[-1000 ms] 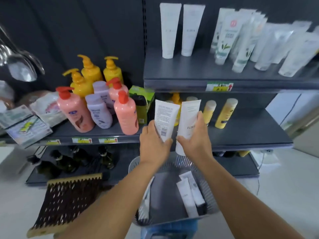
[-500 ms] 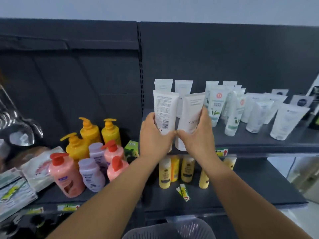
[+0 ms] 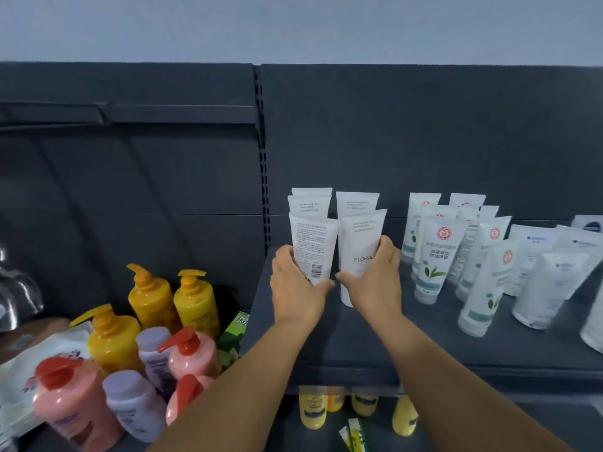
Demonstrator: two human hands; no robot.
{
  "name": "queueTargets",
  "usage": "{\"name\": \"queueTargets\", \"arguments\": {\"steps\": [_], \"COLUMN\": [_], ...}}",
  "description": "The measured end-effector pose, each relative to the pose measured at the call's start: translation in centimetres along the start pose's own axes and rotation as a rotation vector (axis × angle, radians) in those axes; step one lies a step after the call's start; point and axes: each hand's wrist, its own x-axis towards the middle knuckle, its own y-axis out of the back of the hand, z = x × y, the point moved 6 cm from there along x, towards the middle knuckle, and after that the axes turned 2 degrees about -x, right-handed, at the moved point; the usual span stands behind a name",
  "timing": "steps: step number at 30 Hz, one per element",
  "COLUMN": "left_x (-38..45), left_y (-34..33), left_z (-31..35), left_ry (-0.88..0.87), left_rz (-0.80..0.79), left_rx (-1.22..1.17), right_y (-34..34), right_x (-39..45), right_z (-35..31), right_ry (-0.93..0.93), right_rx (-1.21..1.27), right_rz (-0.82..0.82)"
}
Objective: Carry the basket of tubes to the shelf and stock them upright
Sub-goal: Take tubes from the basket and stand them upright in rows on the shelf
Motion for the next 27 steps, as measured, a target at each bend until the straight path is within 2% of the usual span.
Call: {"name": "queueTargets", "arguments": {"steps": [8,14,19,27], "left_x": [1.3,0.1,-3.4,-13.9], "left_y": [-1.1,-0.3,2.3,7.2], "left_z": [0.0,-0.2,0.0,-1.1], "left_ry": [0.028,0.053,-0.019,-0.218], "left_rz": [-0.003,-0.089,-0.164,-0.311], "left_rx": [0.055,0.126,0.254,0.569], "right_y": [-1.7,-1.3,1.1,1.8], "right_x": [3.2,1.7,-3.8,-17.8], "right_z": [-0.1,-0.1,-0.5,-0.4], "right_ry": [-0.062,-0.122,-0.097,0.151], "right_rx": [-0.005,0.017,0.016,-0.281], "right_rz": [-0.025,-0.064,-0.092,-0.271]}}
